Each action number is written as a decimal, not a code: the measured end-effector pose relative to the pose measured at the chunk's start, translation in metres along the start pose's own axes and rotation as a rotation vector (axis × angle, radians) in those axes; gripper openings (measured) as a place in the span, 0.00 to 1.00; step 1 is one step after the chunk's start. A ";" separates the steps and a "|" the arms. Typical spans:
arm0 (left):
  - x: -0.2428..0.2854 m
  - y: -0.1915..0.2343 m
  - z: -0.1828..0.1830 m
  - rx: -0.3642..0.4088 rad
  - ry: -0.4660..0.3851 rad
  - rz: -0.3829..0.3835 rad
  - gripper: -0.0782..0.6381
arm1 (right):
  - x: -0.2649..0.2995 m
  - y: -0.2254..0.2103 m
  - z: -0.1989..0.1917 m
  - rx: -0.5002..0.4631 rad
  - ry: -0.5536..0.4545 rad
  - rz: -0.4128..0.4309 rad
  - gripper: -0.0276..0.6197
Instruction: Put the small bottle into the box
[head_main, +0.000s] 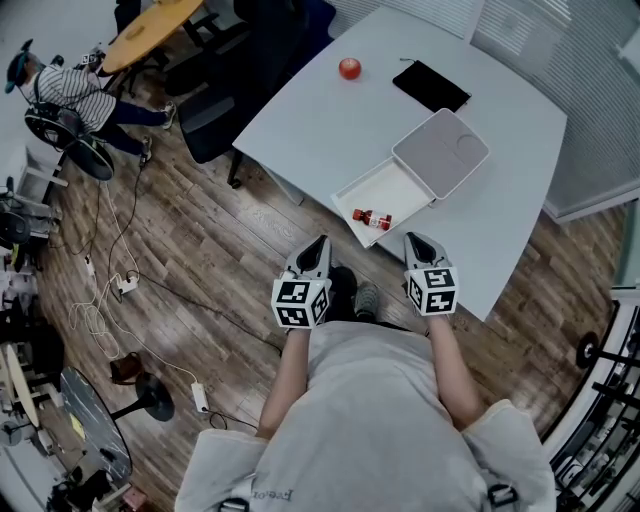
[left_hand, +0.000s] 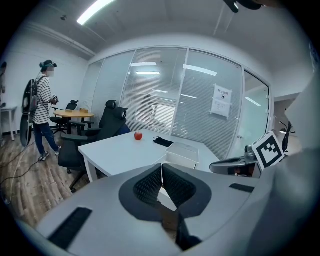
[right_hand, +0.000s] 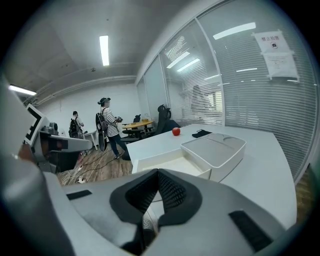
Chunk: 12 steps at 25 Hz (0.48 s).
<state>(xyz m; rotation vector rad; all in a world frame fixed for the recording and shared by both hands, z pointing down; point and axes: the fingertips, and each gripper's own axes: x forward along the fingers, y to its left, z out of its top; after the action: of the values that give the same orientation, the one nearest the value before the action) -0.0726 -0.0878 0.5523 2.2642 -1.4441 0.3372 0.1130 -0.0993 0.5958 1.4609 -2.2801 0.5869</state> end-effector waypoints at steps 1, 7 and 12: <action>0.000 0.000 0.000 0.003 0.002 0.000 0.15 | 0.001 0.000 0.001 0.001 -0.001 0.001 0.07; 0.007 0.001 0.004 0.024 0.011 -0.005 0.15 | 0.008 -0.008 0.006 0.031 -0.012 -0.009 0.07; 0.014 0.001 0.004 0.019 0.015 -0.008 0.15 | 0.011 -0.008 0.005 0.024 -0.003 -0.007 0.07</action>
<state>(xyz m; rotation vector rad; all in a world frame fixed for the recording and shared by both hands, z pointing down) -0.0680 -0.1011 0.5547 2.2771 -1.4299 0.3663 0.1155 -0.1135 0.5987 1.4814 -2.2772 0.6119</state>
